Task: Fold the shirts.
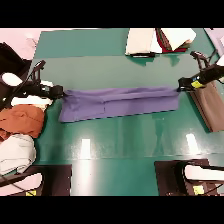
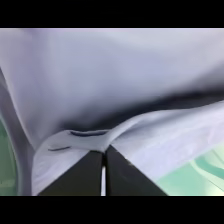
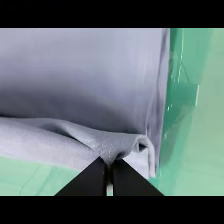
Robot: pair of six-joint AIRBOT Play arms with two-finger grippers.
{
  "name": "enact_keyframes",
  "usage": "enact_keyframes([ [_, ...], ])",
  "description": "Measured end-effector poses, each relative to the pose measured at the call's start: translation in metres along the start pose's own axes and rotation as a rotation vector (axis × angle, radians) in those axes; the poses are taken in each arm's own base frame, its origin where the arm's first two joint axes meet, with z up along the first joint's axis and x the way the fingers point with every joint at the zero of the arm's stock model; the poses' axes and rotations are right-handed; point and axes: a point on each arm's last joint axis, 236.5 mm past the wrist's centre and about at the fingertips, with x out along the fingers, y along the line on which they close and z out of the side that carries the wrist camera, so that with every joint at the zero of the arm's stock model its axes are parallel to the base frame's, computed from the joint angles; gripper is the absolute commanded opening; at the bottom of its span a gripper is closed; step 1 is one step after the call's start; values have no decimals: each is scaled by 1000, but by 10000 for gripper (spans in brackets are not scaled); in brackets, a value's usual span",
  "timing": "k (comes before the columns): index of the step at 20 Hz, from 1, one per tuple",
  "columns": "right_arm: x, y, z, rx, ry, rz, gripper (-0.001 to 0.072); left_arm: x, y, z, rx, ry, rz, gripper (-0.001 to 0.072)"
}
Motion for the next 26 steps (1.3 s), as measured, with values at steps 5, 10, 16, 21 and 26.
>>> enact_keyframes([
  [5,18,7,35,23,-30,68,384,20,9,21,-19,-12,-8,546],
  [10,13,-7,55,93,-88,166,385,24,-5,31,-75,-35,-76,32],
  [16,32,-60,7,225,0,225,580,28,-36,33,-91,-40,-167,22],
  [21,69,-53,-21,274,71,355,567,52,-92,19,31,-31,-197,21],
  [26,93,-22,-19,223,124,434,207,76,-147,6,165,-65,-194,21],
])
